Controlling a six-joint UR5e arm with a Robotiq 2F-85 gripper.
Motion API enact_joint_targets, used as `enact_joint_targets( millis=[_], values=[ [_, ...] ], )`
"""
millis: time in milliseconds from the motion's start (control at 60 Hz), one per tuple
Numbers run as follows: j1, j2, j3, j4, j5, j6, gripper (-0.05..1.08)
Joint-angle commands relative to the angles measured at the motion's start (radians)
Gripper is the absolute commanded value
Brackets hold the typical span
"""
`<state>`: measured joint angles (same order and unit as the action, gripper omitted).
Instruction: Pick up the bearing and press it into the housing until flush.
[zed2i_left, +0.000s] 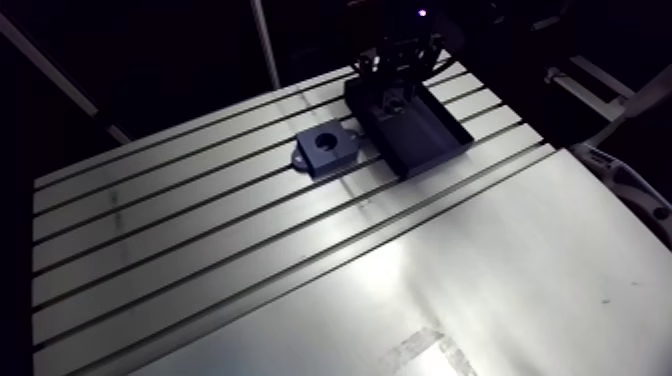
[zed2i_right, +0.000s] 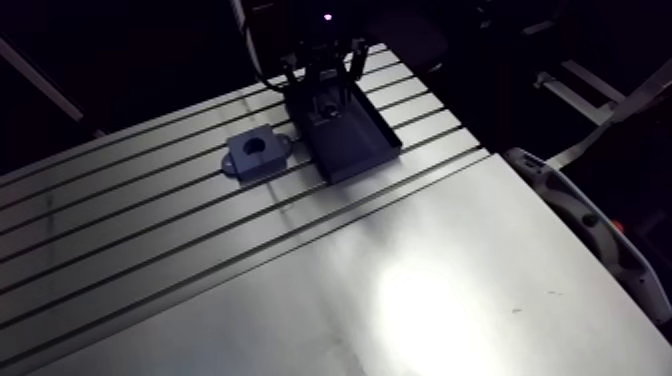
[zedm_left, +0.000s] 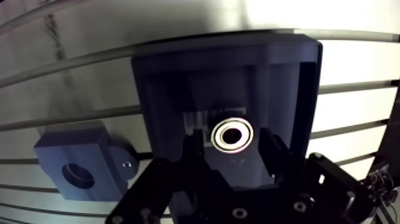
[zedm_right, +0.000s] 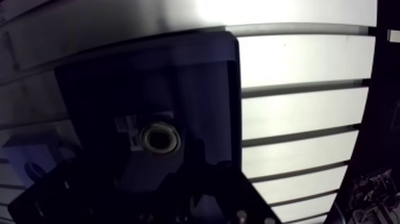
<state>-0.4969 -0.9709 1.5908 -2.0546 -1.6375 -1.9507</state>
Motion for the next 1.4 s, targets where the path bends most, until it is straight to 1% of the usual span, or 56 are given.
enact_joint_targets(
  millis=[17,317,633,717,1050,1400],
  values=[
    [0.000,0.001,-0.001,0.000,0.000,0.000,0.41],
    [0.000,0.007,-0.002,0.000,0.000,0.002,0.41],
    [0.001,0.009,-0.004,0.000,0.000,0.000,0.46],
    [0.001,0.009,-0.004,0.000,0.000,0.000,0.49],
    [0.000,0.009,-0.007,0.000,0.000,0.000,0.49],
    [0.001,0.012,-0.010,0.000,0.000,0.000,0.53]
  ],
)
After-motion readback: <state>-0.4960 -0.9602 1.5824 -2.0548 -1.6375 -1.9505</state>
